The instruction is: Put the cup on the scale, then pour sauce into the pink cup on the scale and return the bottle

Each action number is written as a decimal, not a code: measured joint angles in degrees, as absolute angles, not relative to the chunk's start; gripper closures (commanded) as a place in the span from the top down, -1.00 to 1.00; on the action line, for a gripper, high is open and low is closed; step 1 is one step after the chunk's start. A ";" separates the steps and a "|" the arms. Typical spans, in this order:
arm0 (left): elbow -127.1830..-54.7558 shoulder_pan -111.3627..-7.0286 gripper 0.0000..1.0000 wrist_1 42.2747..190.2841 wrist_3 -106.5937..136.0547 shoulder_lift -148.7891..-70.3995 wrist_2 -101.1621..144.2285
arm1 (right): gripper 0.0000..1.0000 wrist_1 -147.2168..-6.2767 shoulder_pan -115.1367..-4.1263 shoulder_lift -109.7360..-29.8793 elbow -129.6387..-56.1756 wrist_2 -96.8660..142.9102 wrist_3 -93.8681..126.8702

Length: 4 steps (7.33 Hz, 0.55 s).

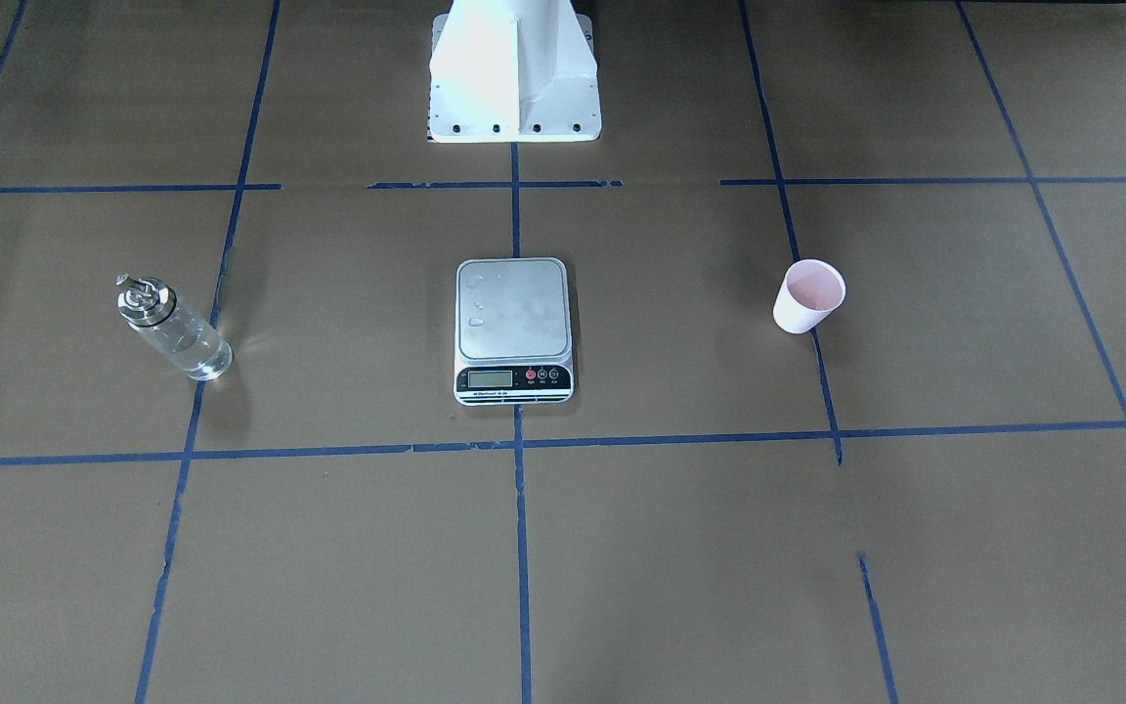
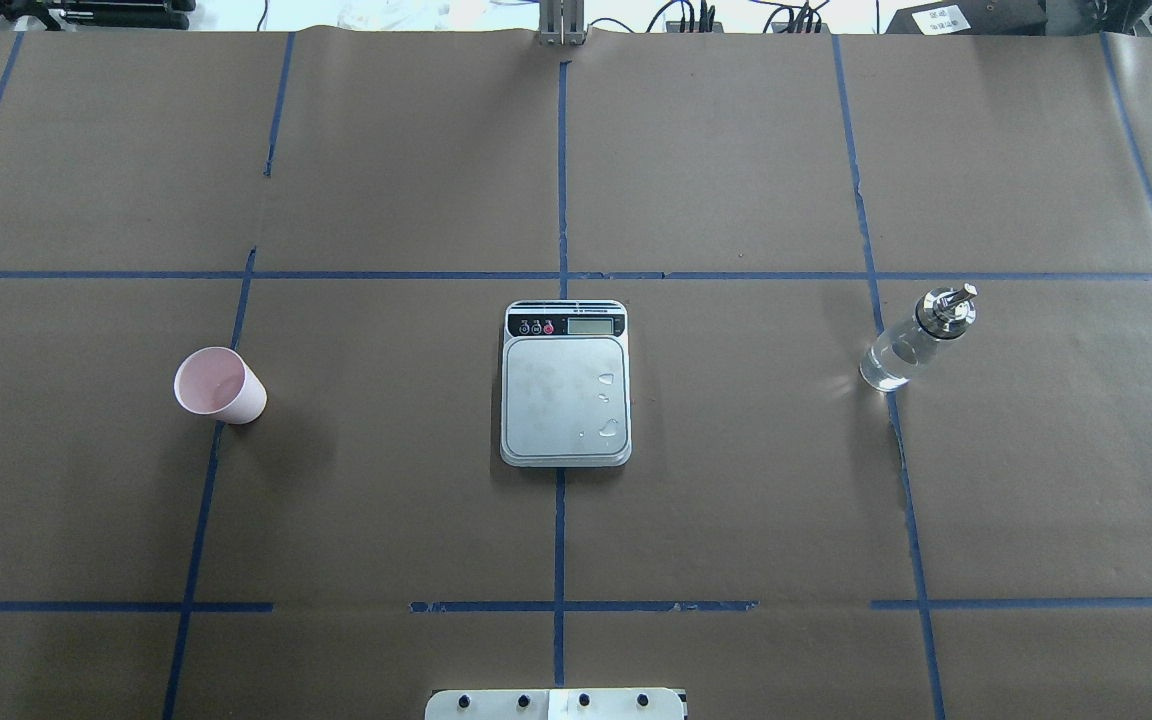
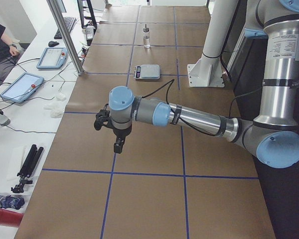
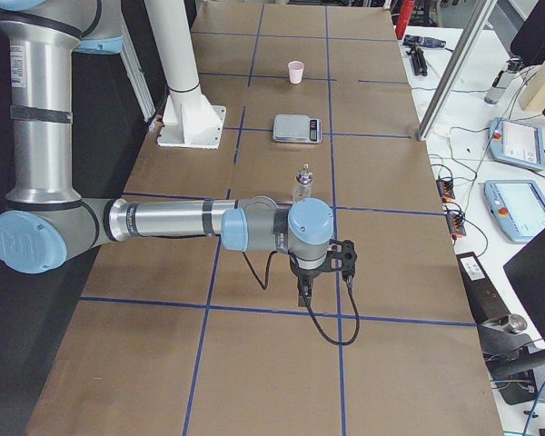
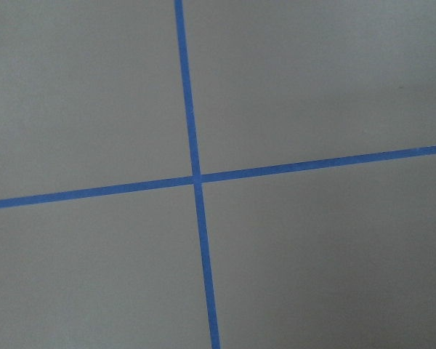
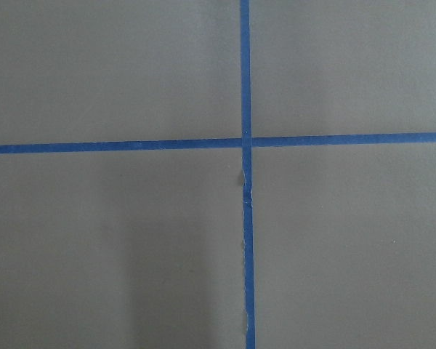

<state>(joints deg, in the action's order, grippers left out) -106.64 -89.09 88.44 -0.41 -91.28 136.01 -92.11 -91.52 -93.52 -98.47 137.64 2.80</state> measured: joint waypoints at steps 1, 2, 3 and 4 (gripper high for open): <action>-109.67 -88.63 1.00 89.69 0.53 -92.16 136.23 | 1.00 -92.11 -91.53 -93.52 -98.85 137.74 2.94; -111.07 -86.76 1.00 91.62 3.72 -92.71 136.45 | 1.00 -92.11 -91.53 -93.53 -99.20 137.81 2.98; -111.65 -83.80 1.00 93.12 7.05 -92.94 137.24 | 1.00 -92.09 -91.55 -93.57 -99.43 137.86 2.95; -111.71 -80.73 1.00 94.11 9.32 -93.40 138.85 | 1.00 -92.05 -91.57 -93.59 -99.58 137.89 2.85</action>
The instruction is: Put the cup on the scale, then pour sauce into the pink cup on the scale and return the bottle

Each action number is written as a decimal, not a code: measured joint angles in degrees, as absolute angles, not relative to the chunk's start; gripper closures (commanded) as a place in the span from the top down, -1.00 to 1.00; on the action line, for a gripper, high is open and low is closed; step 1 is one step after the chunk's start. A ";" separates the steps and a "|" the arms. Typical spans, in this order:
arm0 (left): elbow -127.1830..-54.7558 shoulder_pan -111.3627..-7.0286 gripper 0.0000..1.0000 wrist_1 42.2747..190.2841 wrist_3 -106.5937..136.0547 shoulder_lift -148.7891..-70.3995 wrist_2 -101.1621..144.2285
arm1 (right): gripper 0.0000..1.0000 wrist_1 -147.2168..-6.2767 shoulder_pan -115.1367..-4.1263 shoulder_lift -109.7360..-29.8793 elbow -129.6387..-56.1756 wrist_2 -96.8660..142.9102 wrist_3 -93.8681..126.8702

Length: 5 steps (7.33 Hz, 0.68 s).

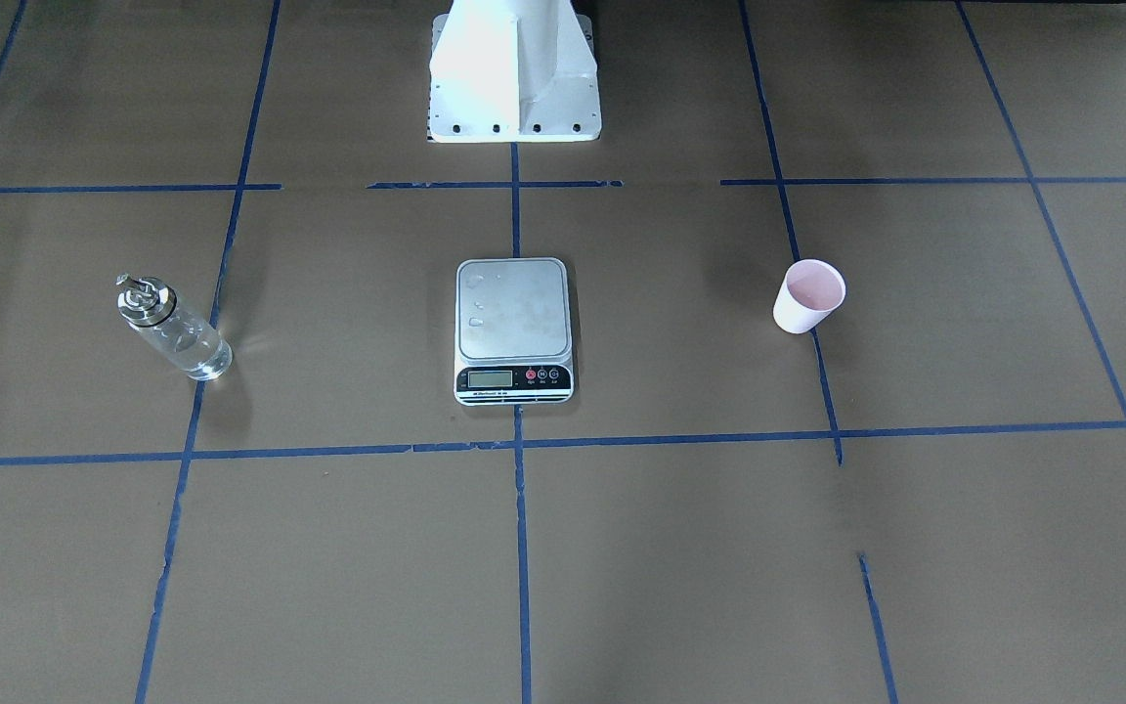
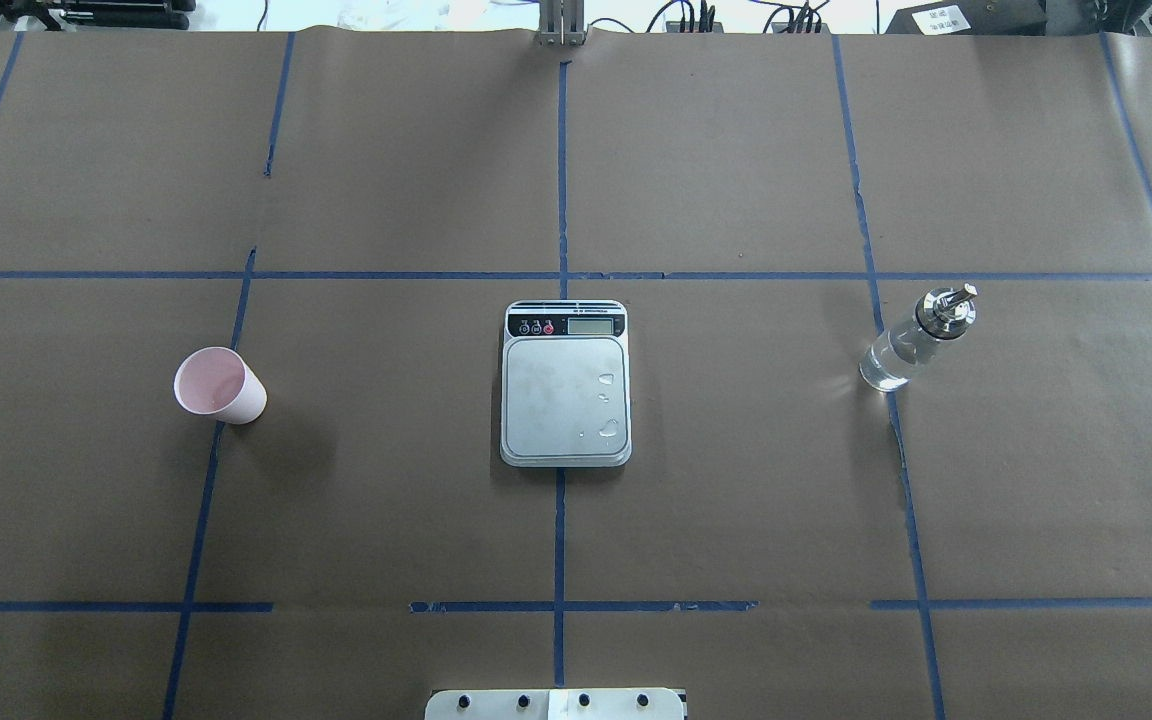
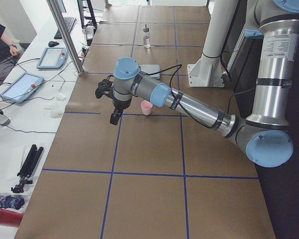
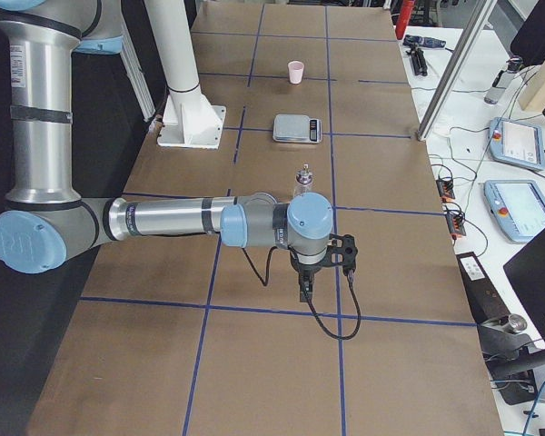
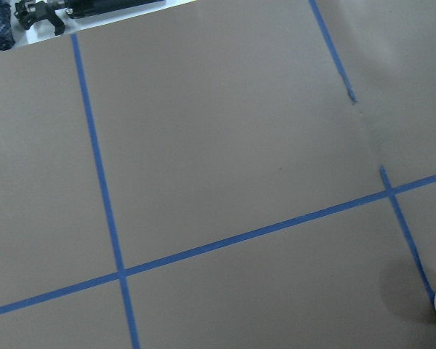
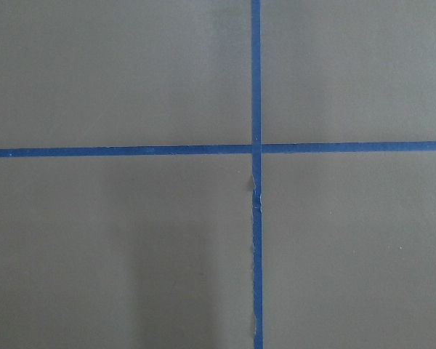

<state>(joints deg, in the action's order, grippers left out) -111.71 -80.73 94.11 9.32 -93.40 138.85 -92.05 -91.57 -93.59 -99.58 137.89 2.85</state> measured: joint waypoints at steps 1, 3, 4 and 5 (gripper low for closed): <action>-111.92 -77.09 1.00 94.42 14.15 -94.65 139.80 | 1.00 -92.03 -91.58 -93.60 -99.65 137.90 2.76; -112.36 -65.77 1.00 95.55 34.76 -98.26 133.34 | 1.00 -92.02 -91.56 -93.55 -99.73 137.88 2.87; -112.24 -59.91 1.00 97.83 45.08 -98.86 127.87 | 1.00 -92.02 -91.53 -93.54 -99.89 137.83 2.88; -112.06 -55.07 1.00 100.60 55.01 -98.91 123.27 | 1.00 -92.04 -91.51 -93.53 -100.28 137.68 2.84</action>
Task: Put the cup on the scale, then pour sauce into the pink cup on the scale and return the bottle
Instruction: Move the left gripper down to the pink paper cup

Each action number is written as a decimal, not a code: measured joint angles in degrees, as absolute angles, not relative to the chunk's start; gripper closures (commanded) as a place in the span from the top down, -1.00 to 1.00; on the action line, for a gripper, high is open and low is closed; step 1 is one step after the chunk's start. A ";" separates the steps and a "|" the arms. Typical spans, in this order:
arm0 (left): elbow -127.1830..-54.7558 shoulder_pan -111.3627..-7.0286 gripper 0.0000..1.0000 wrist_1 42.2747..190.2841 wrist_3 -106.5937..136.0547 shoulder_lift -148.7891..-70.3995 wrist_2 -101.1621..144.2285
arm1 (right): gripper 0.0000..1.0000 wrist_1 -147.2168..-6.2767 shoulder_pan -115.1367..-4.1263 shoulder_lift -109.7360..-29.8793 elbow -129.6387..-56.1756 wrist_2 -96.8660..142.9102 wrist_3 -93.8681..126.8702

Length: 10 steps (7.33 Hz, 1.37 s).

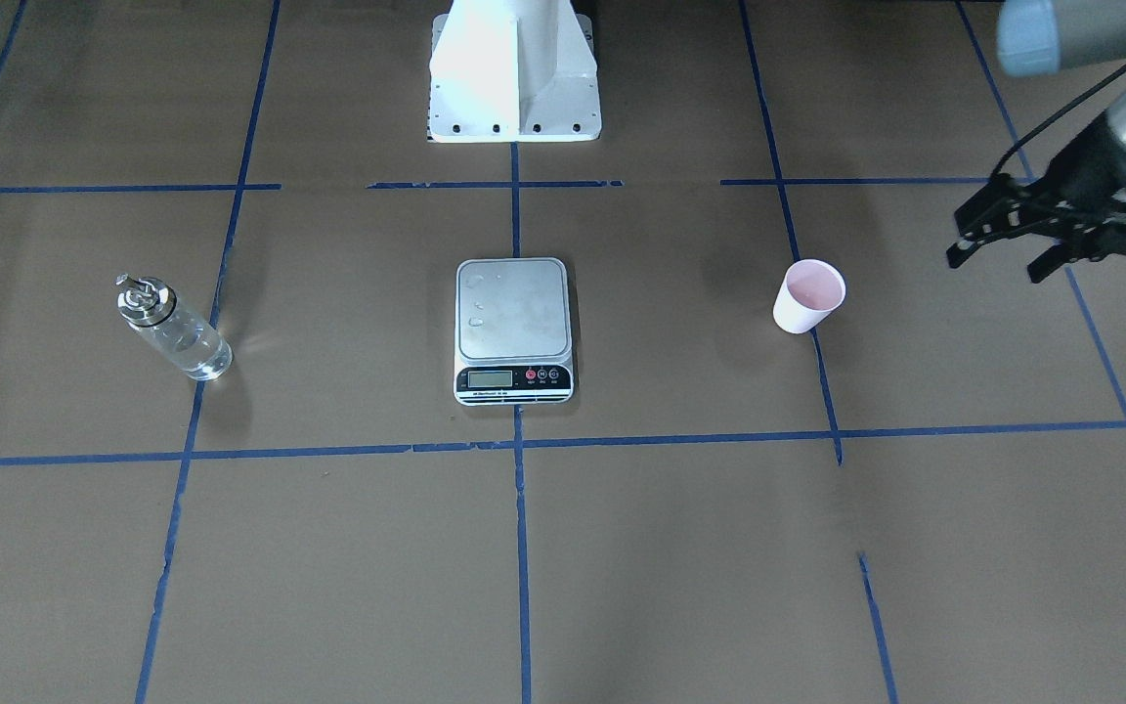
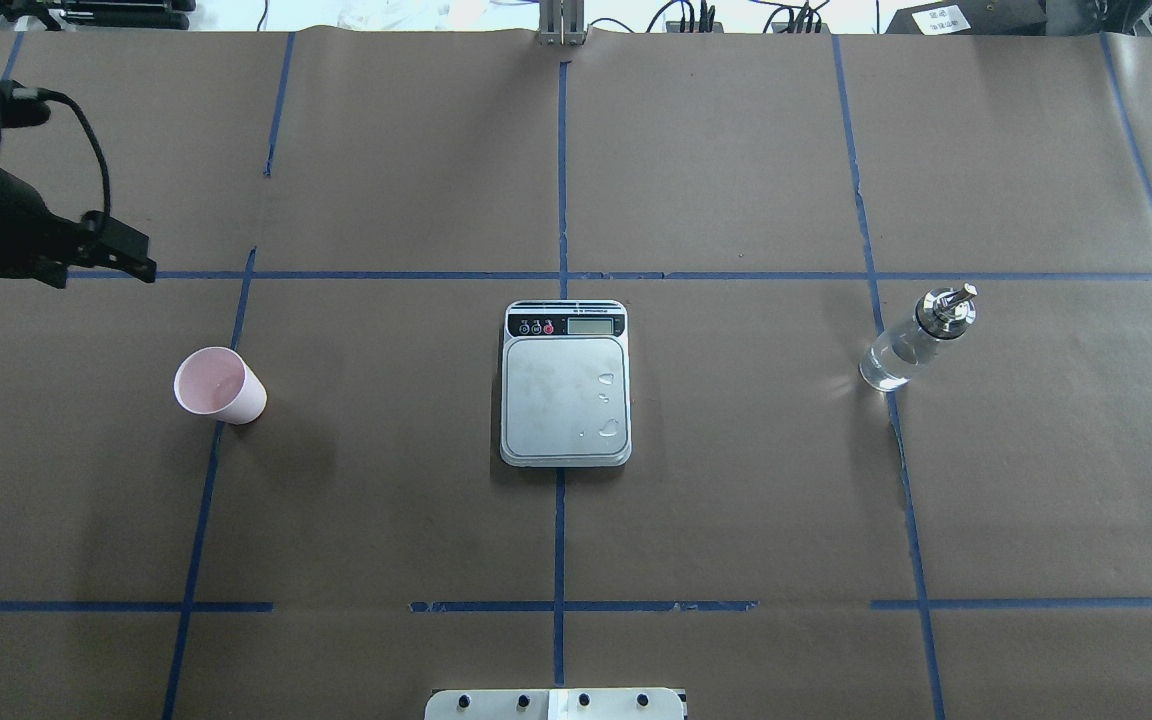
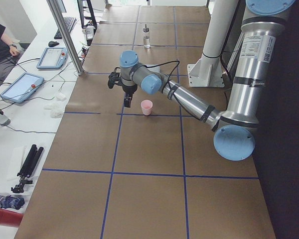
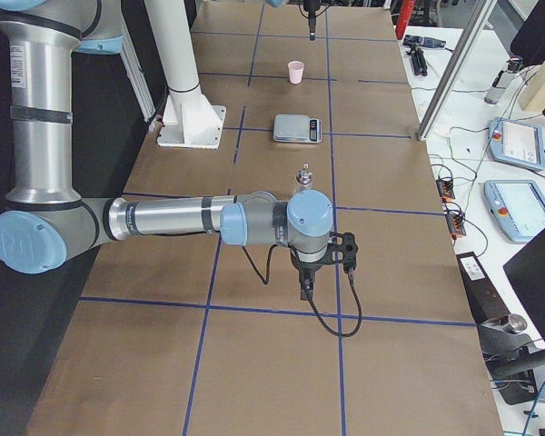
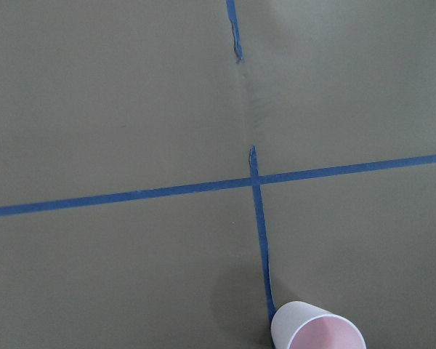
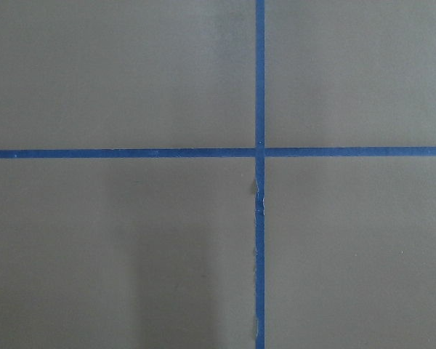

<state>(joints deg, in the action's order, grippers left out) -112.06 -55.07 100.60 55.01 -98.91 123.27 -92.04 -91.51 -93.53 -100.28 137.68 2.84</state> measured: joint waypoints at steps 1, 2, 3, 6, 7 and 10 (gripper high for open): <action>-111.98 -51.40 1.00 102.24 61.93 -98.83 120.00 | 1.00 -92.10 -91.50 -93.43 -100.83 137.55 2.82; -111.76 -48.48 1.00 102.99 65.99 -98.53 117.44 | 1.00 -92.13 -91.50 -93.35 -101.19 137.59 2.83; -111.41 -46.65 1.00 103.70 67.74 -97.63 115.94 | 1.00 -92.11 -91.46 -93.36 -101.24 137.71 2.87; -109.89 -44.93 1.00 110.63 68.67 -92.79 114.83 | 1.00 -92.00 -91.44 -93.46 -101.66 137.81 2.92; -109.23 -44.24 1.00 111.55 68.71 -92.36 114.80 | 1.00 -91.97 -91.42 -93.38 -101.80 137.81 2.89; -107.82 -42.66 0.96 112.56 68.75 -92.43 114.86 | 1.00 -91.95 -91.45 -93.26 -102.18 137.81 2.89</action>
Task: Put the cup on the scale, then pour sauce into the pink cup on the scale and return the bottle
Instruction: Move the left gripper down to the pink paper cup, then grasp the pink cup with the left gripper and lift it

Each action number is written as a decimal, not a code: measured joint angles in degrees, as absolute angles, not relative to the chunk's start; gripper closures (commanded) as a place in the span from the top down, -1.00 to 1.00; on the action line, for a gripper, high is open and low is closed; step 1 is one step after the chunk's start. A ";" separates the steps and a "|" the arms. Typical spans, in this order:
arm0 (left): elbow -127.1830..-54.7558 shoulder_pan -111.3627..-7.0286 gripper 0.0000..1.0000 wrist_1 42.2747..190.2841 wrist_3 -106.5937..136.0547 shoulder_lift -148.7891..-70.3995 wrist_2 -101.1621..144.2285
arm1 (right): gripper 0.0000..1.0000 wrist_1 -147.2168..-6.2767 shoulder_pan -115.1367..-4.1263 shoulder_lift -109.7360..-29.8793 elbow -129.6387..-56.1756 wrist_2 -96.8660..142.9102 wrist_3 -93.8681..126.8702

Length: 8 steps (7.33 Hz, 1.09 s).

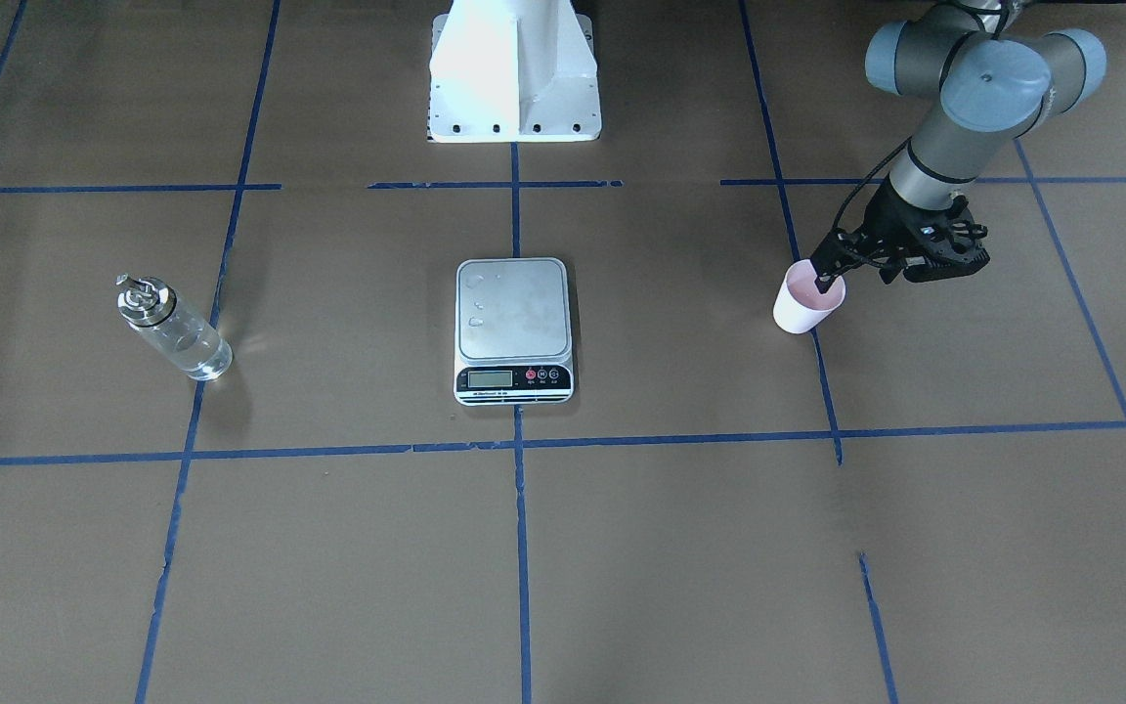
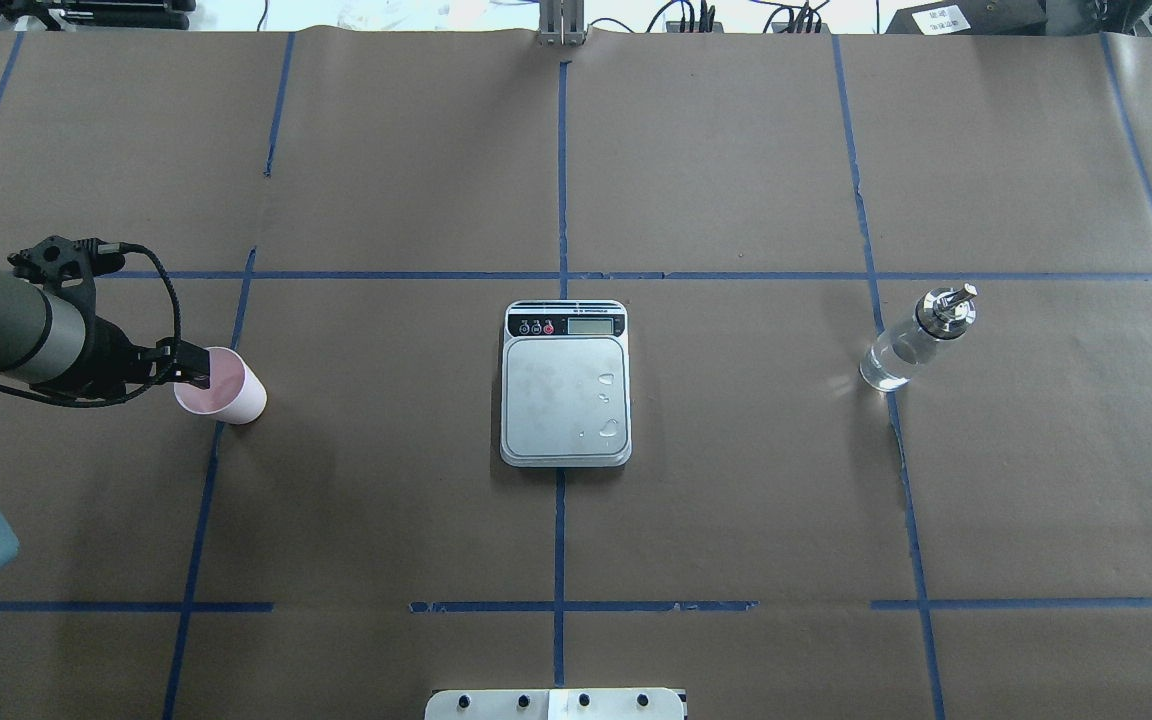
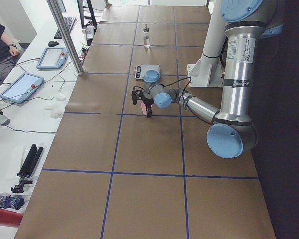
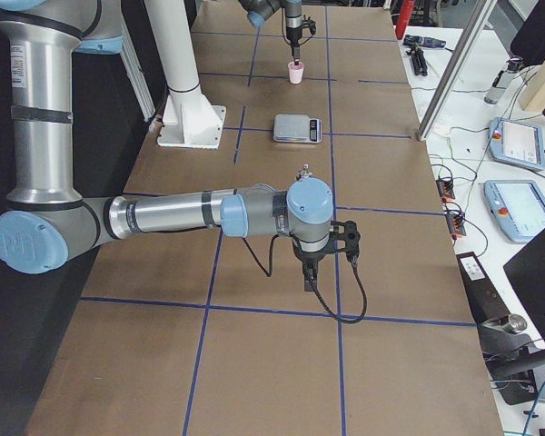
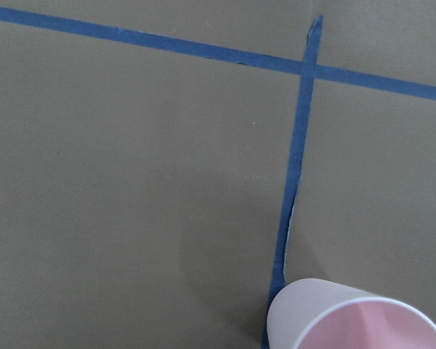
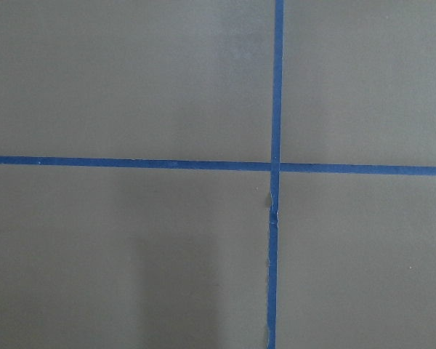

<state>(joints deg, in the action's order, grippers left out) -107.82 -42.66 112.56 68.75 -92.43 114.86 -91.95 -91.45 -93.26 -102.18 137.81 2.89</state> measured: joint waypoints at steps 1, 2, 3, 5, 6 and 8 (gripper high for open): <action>-107.75 -42.15 0.71 112.63 68.79 -92.52 114.92 | 1.00 -91.99 -91.48 -93.26 -102.20 137.81 2.90; -107.73 -41.69 -0.08 112.66 68.80 -92.58 114.95 | 1.00 -91.99 -91.49 -93.25 -102.21 137.81 2.90; -107.71 -41.46 -0.67 112.66 68.87 -92.61 114.95 | 1.00 -91.98 -91.49 -93.25 -102.21 137.81 2.89; -107.92 -41.34 -1.00 112.58 69.03 -92.66 115.02 | 1.00 -92.02 -91.49 -93.28 -102.16 137.81 2.87; -108.19 -41.31 -1.00 112.51 69.13 -92.75 115.17 | 1.00 -92.02 -91.50 -93.23 -102.22 137.81 2.88; -109.77 -41.52 -1.00 112.26 70.03 -92.78 116.34 | 1.00 -92.00 -91.50 -93.11 -102.56 137.87 2.93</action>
